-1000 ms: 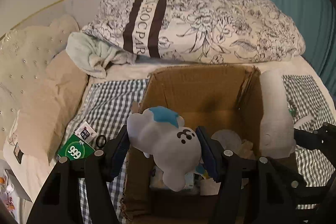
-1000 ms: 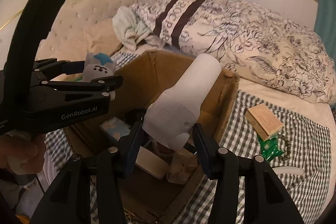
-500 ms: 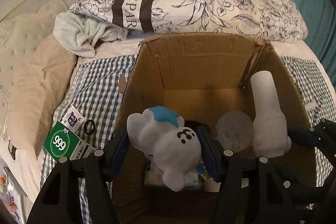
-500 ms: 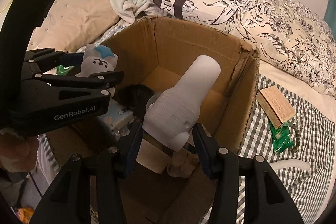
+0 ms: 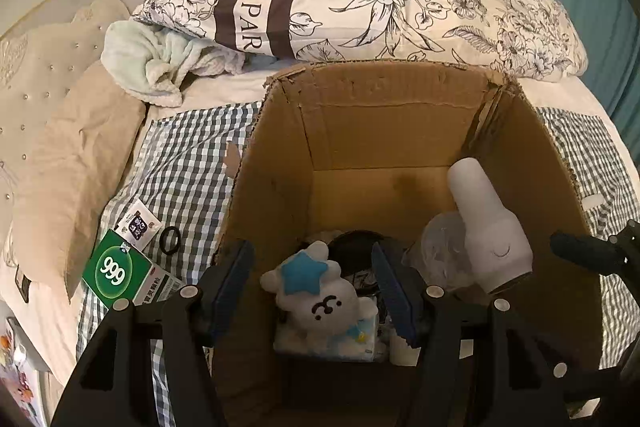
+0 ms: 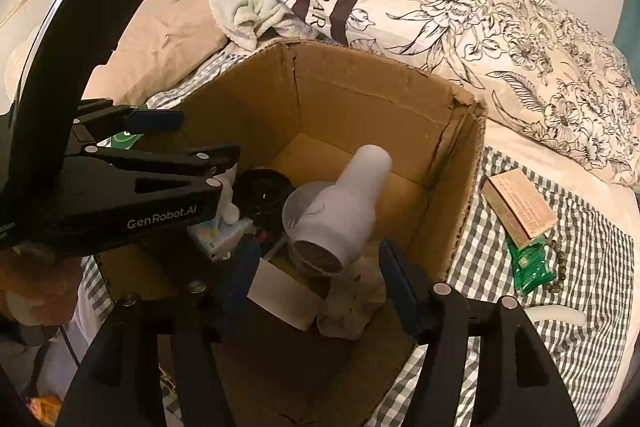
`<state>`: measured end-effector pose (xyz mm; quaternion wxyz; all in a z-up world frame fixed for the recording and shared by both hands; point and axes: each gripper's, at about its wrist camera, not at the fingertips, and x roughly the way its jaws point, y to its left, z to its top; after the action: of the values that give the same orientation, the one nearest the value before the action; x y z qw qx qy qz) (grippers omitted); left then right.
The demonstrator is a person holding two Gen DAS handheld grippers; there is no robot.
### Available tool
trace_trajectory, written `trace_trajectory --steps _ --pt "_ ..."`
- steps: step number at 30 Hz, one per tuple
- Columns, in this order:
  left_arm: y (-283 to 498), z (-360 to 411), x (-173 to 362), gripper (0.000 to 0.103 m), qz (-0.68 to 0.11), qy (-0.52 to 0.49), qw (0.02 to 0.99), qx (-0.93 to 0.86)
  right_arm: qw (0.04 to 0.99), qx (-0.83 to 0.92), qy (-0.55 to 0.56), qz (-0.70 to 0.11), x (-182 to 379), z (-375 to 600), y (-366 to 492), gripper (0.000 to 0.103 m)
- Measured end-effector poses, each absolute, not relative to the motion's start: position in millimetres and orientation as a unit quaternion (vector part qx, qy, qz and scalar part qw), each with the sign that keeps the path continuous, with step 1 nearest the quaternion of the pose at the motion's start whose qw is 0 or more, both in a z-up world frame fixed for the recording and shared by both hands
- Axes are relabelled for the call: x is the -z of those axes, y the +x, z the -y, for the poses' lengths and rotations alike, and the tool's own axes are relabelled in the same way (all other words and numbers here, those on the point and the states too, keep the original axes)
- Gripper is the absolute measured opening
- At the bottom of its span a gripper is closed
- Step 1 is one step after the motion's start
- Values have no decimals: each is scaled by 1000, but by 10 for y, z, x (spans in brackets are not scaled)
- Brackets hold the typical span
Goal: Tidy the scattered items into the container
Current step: 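Lower both grippers into the box and open them to release the toy and roll, then move both grippers back toward the remaining items on the gingham cloth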
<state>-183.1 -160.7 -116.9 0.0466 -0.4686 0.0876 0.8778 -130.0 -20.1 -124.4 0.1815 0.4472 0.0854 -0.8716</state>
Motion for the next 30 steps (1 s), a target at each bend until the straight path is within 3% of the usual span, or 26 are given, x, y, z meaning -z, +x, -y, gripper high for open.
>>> trace_trajectory --steps 2,6,30 --pt "-1823 1599 1136 66 -85 -467 46 -879 181 875 441 -82 1212 180 -1280 62" --pt "-1788 1559 1012 80 -78 -455 50 -885 178 883 429 -78 1134 122 -1234 62" --pt "-1306 1102 121 85 -56 -336 50 -939 132 938 321 18 503 -870 -753 66"
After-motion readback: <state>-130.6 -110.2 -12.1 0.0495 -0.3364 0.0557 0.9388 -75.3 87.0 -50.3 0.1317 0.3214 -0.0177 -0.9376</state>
